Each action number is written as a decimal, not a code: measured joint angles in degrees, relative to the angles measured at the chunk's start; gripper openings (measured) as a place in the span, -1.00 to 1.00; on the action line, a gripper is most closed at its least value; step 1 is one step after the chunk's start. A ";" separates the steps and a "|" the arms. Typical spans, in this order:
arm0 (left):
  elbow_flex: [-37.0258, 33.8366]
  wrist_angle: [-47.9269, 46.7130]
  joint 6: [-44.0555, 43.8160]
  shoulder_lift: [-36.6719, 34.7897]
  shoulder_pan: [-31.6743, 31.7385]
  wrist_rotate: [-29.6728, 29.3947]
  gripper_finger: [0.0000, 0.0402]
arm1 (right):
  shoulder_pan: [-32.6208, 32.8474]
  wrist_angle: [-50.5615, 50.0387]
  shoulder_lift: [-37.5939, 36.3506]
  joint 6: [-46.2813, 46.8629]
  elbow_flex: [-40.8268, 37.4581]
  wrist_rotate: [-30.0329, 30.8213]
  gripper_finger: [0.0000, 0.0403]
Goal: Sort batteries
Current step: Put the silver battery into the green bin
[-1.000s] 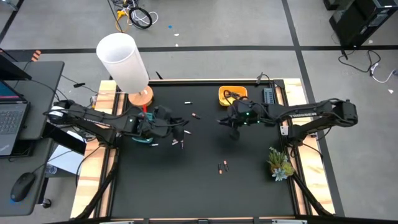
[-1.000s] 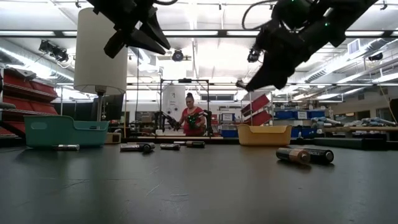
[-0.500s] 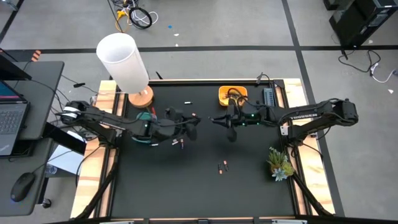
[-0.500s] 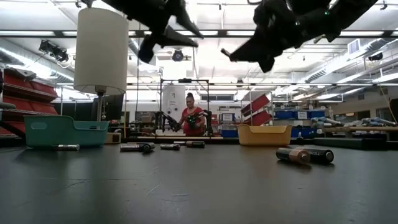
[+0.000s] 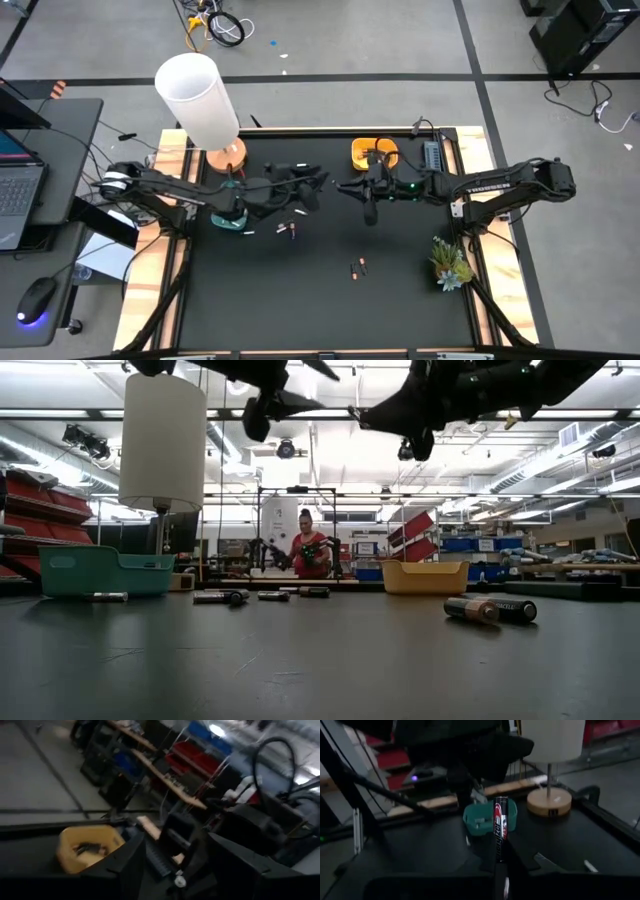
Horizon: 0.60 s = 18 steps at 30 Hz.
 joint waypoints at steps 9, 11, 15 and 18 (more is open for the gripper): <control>0.00 13.06 3.24 5.49 0.93 5.05 0.07 | -0.02 4.90 0.00 1.70 0.00 0.25 -0.88; 0.10 14.68 4.30 6.11 0.93 4.59 0.07 | -0.02 4.89 0.02 2.48 0.00 0.24 -0.88; 0.15 14.37 5.30 7.03 0.93 5.23 0.06 | 0.00 5.39 0.02 3.00 0.00 0.58 -0.87; 0.17 14.97 5.54 7.35 0.93 5.86 0.06 | 0.00 5.80 0.02 3.02 0.22 0.66 -0.88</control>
